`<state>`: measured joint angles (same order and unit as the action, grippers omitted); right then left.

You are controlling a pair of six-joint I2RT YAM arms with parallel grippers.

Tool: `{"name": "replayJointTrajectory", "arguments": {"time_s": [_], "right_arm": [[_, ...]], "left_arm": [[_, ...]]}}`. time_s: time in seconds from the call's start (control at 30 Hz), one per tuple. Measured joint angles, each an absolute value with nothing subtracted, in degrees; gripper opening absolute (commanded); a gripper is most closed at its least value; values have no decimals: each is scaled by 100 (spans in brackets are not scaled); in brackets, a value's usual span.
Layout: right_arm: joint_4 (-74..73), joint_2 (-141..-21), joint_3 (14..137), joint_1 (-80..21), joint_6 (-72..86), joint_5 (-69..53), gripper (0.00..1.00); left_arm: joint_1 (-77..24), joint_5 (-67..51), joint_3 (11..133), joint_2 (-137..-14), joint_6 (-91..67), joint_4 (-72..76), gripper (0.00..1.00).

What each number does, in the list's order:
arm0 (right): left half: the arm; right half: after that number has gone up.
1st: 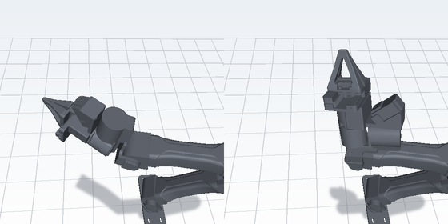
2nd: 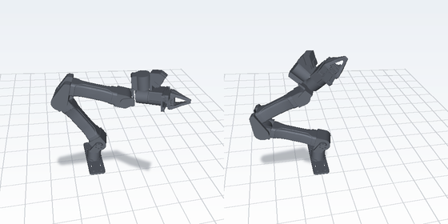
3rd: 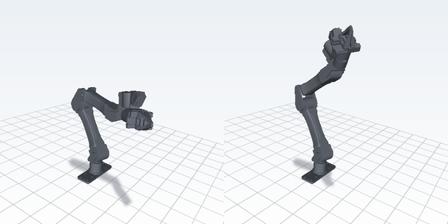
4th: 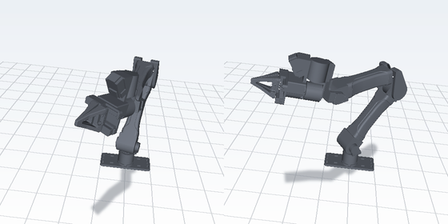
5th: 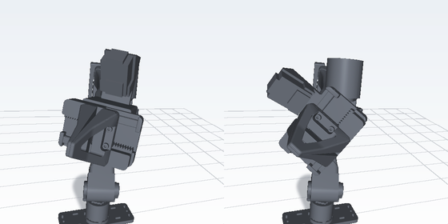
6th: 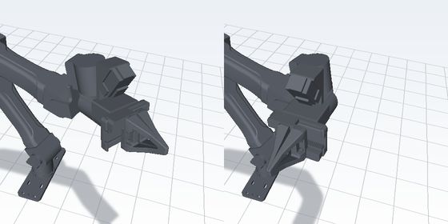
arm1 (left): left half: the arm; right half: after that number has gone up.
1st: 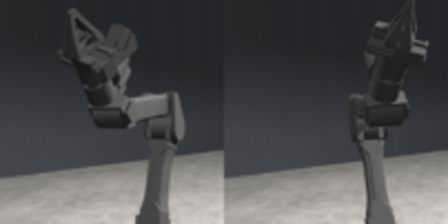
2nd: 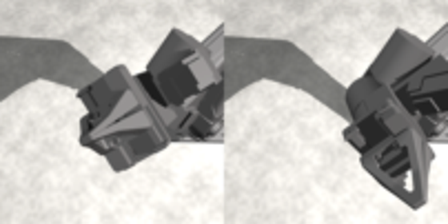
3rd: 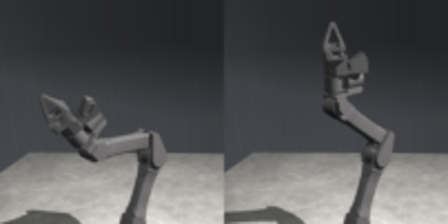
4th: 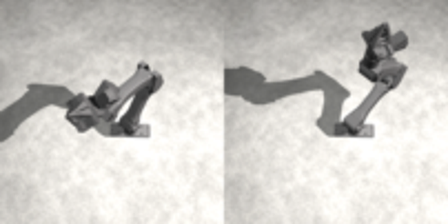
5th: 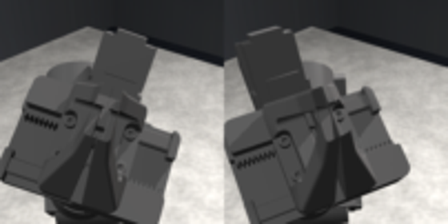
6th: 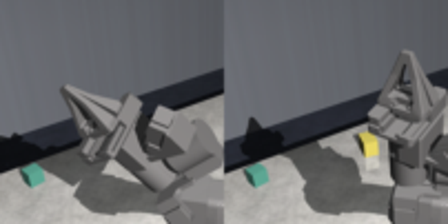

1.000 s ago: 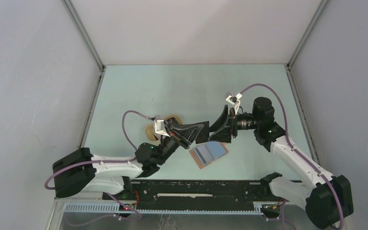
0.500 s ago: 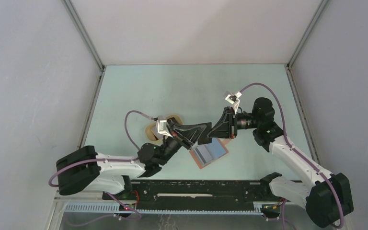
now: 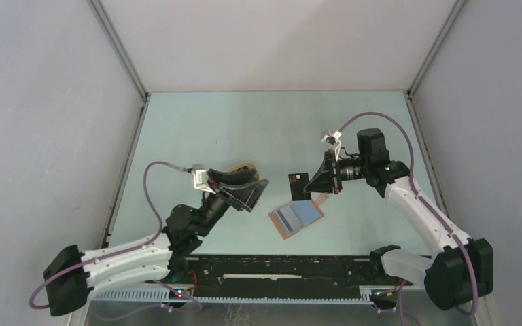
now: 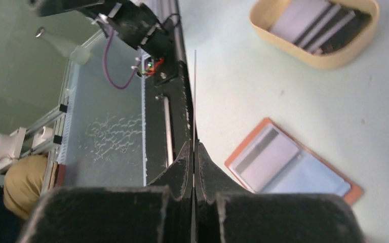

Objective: Put the credit cards into the card holder
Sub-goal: Insert the credit card into the card holder.

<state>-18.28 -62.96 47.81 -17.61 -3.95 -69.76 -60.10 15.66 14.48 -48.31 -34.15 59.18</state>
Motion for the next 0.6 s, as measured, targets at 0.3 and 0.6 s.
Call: {"name": "replayJointTrajectory", "arguments": {"time_s": [0.3, 0.6], "right_arm": [[-3597, -7920, 5006, -1667, -1374, -6010, 0], [-3964, -9002, 5063, -1579, -1431, -5682, 0]], "left_arm": [[-5885, 1131, 1444, -4606, -3992, 3739, 50], [-5878, 711, 1496, -6965, -4440, 4014, 10]]}}
